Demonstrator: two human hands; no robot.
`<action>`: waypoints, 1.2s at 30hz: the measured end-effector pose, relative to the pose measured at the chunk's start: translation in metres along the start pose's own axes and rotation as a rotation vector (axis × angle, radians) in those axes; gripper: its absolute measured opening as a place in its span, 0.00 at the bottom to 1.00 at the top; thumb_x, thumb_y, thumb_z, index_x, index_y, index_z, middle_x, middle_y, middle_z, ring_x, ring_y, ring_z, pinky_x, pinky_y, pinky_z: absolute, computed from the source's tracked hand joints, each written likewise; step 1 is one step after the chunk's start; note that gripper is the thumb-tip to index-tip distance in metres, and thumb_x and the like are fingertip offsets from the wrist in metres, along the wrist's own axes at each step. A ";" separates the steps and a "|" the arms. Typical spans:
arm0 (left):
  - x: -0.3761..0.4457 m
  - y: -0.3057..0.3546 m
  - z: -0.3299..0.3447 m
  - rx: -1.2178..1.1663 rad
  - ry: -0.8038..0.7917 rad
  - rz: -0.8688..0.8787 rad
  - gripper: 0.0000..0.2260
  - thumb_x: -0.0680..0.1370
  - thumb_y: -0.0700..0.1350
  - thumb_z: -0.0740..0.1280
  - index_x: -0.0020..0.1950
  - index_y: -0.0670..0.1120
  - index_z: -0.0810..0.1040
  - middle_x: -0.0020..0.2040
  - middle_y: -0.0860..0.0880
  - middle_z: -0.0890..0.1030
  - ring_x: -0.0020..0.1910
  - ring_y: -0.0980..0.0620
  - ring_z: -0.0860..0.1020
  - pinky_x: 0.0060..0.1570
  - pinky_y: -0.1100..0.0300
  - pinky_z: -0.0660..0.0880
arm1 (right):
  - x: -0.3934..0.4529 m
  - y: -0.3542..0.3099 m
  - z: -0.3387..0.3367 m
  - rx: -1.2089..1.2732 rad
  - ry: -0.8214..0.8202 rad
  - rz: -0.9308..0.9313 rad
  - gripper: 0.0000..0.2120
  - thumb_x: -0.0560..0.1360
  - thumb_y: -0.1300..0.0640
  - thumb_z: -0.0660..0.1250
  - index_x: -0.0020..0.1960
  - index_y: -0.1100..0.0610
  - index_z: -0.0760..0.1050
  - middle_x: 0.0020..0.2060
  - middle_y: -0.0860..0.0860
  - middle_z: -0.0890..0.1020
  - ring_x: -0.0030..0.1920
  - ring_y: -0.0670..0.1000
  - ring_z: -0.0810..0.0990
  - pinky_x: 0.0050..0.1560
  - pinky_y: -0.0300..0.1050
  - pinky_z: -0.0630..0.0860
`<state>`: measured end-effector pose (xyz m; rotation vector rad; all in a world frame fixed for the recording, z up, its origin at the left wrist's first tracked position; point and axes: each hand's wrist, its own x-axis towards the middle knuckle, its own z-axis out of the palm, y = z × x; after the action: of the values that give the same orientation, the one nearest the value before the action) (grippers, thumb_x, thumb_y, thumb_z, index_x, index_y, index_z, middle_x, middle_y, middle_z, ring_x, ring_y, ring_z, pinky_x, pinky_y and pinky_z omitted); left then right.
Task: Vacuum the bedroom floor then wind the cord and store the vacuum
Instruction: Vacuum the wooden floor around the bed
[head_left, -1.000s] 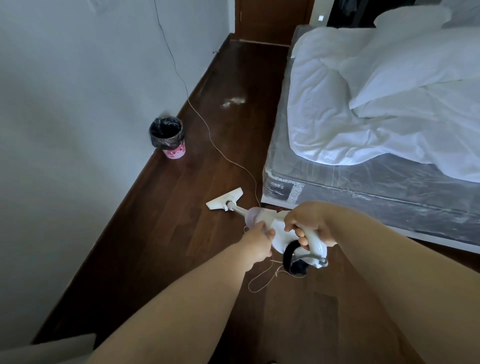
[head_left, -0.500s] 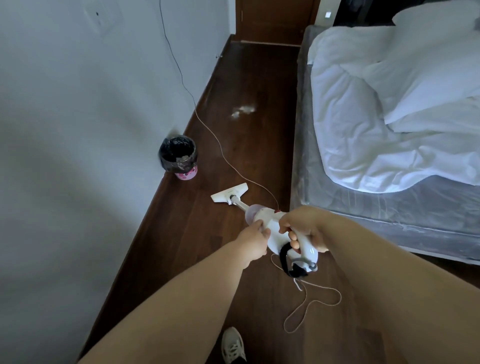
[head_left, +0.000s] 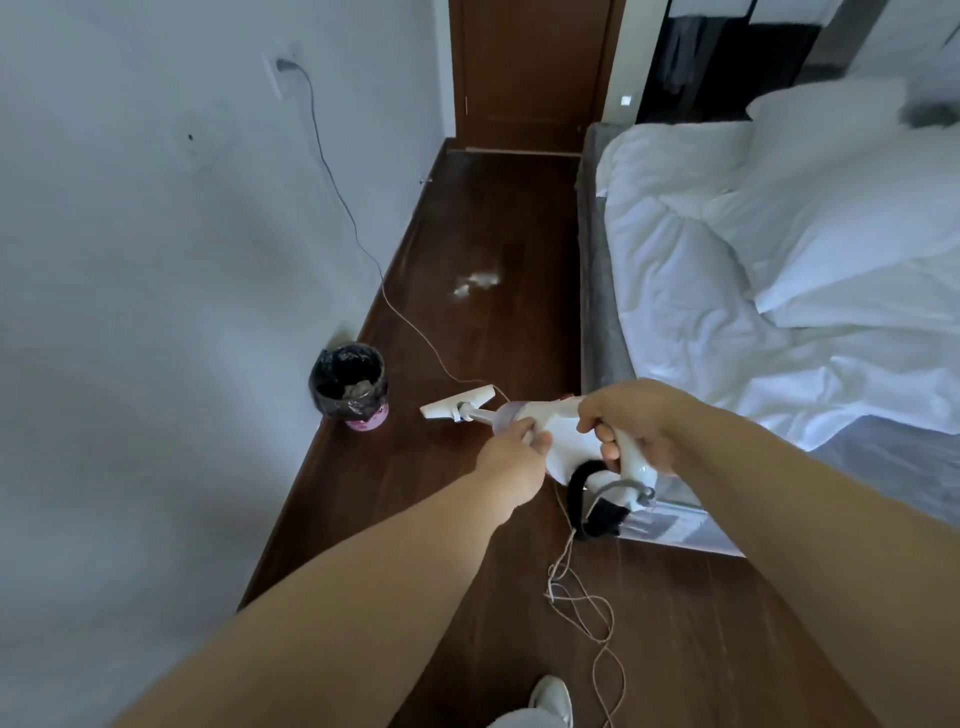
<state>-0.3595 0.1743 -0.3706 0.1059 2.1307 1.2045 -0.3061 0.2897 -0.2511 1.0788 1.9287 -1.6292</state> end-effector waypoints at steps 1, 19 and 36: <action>0.003 0.010 -0.002 -0.016 0.029 0.018 0.21 0.80 0.51 0.61 0.73 0.51 0.67 0.68 0.45 0.76 0.65 0.44 0.76 0.65 0.47 0.73 | 0.001 -0.008 -0.007 0.008 0.003 -0.018 0.05 0.74 0.68 0.58 0.44 0.62 0.72 0.22 0.52 0.65 0.24 0.50 0.62 0.29 0.41 0.63; 0.171 0.106 0.016 -0.032 -0.204 -0.036 0.20 0.82 0.51 0.59 0.74 0.51 0.64 0.65 0.45 0.76 0.59 0.44 0.79 0.62 0.47 0.75 | 0.143 -0.095 -0.093 -0.030 0.120 0.057 0.04 0.73 0.68 0.60 0.43 0.63 0.74 0.23 0.54 0.66 0.25 0.51 0.64 0.28 0.41 0.65; 0.291 0.123 -0.081 -0.271 -0.166 -0.395 0.21 0.82 0.45 0.61 0.75 0.51 0.63 0.54 0.45 0.77 0.59 0.46 0.80 0.57 0.56 0.76 | 0.259 -0.215 -0.051 -0.327 -0.146 0.180 0.09 0.73 0.69 0.57 0.35 0.60 0.66 0.24 0.54 0.63 0.26 0.51 0.59 0.30 0.42 0.63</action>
<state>-0.6606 0.2961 -0.3968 -0.3111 1.7242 1.1844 -0.6226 0.4113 -0.2849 0.9422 1.8604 -1.2097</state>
